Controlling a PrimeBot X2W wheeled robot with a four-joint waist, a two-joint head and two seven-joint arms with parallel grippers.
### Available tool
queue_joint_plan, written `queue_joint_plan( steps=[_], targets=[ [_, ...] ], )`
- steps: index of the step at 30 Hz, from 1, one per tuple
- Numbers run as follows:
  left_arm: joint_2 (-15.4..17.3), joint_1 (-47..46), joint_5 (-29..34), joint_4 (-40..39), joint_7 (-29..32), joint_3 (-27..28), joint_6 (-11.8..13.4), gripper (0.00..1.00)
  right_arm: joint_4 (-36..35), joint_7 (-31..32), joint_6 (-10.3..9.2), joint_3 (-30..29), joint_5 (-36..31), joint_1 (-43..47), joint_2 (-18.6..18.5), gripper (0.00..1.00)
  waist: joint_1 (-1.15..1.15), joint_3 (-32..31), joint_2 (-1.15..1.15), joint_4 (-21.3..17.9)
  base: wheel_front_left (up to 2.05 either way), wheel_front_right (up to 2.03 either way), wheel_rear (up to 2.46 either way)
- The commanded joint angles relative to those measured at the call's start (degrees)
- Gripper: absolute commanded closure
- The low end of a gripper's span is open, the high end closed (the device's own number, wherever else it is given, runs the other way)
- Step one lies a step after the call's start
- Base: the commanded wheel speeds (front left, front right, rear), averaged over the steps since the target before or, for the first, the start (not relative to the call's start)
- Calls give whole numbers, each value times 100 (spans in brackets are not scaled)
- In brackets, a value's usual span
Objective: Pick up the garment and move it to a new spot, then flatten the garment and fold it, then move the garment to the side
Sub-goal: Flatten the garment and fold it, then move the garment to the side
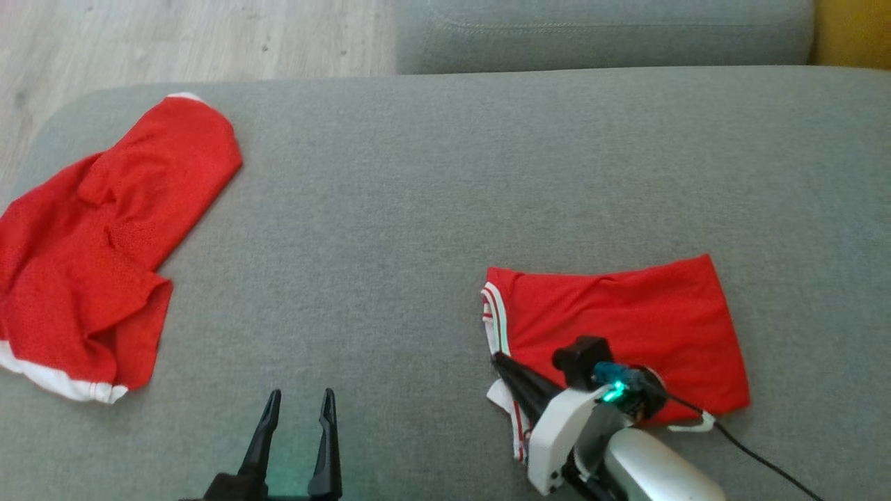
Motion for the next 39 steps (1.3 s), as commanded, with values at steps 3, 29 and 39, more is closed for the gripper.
queue_joint_plan(
  steps=[3, 29, 39],
  targets=[
    [-36, -214, -5, -113, -55, 216, -17, 0, -212, -235, 43, 220, 244, -260, 112, 100, 0, -91, 0, -126, 0, 0, 0],
    [-36, 81, 120, 103, -55, 617, -233, 0, -2106, -1242, 43, -3085, -886, 1958, -851, 0, 0, -738, 0, -549, 0, 0, 0],
    [-36, 213, 176, 209, -55, 919, -333, 0, -2136, -1243, 43, -3233, -828, 2152, -757, 0, 0, -792, 0, -397, 0, 0, 0]
  ],
)
